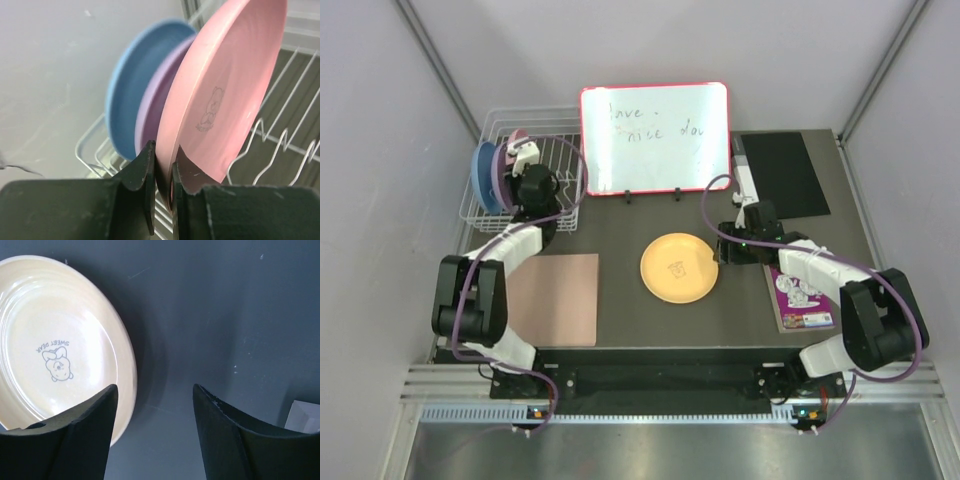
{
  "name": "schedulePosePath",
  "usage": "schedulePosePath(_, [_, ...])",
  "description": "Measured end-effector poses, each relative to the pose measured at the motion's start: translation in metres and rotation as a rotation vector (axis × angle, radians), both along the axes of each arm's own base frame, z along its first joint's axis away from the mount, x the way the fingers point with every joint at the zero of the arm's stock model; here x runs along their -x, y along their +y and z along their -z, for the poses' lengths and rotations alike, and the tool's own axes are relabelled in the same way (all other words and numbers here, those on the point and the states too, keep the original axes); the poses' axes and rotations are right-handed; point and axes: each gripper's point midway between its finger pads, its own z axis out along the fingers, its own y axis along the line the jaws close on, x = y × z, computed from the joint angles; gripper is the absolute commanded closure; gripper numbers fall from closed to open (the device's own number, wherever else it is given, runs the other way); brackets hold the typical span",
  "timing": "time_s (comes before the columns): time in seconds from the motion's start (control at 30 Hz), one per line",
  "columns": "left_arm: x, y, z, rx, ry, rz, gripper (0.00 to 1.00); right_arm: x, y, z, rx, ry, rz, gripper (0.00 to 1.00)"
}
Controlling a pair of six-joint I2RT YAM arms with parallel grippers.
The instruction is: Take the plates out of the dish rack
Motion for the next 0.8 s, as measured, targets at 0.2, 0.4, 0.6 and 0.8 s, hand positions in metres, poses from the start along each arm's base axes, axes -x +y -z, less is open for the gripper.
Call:
schedulePosePath(0.2, [0.014,-0.015,-0.045,-0.146,-0.081,-0.101,1.0,-0.002,-0.004,-0.009,0.01,-0.03,0.018,0.23])
schedulePosePath(0.4, [0.034,-0.044,-0.069,-0.116,-0.066,-0.036,1.0,-0.006,-0.006,-0.046,-0.016,-0.142,0.034,0.17])
schedulePosePath(0.6, [0.057,-0.094,-0.125,0.146,-0.22,0.244,1.0,-0.011,0.005,-0.095,-0.12,-0.287,0.01,0.17])
schedulePosePath(0.8, [0.074,-0.157,-0.132,0.46,-0.256,0.566,1.0,-0.017,0.032,-0.123,-0.277,-0.349,-0.046,0.17])
